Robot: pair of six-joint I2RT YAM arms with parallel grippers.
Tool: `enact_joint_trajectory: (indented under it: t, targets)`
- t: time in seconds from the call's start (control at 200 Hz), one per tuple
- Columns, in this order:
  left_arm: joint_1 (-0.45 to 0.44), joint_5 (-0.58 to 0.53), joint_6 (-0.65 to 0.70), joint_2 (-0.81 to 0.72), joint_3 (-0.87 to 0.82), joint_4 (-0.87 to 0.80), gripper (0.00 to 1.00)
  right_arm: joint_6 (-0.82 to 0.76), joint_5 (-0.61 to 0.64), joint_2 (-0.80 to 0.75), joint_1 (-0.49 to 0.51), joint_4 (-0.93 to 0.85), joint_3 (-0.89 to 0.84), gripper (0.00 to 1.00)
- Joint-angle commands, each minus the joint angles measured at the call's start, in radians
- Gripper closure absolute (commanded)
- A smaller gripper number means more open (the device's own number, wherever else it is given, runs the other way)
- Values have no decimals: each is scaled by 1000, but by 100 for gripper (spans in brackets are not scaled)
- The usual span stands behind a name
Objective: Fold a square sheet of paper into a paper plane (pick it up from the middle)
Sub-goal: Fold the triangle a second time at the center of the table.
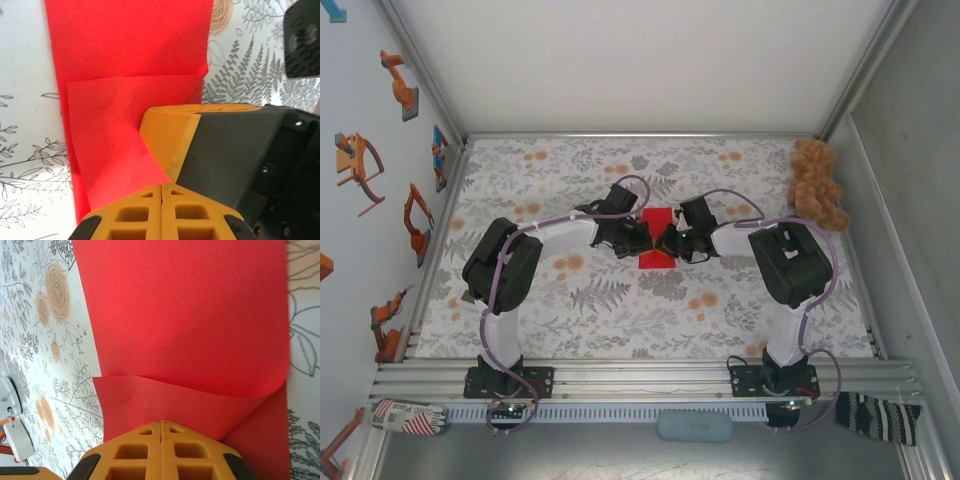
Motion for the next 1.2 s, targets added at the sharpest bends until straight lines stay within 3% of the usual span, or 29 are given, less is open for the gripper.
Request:
enact_joint_trajectory:
  t: [0.0,1.192]
  targets:
    - [-11,-4,-3,13,-21,-28,94,11,81,75,-8,-128,-30,100]
    - [-21,-79,29,73,19,-86,94,6,83,85,-8,-139,-28,100]
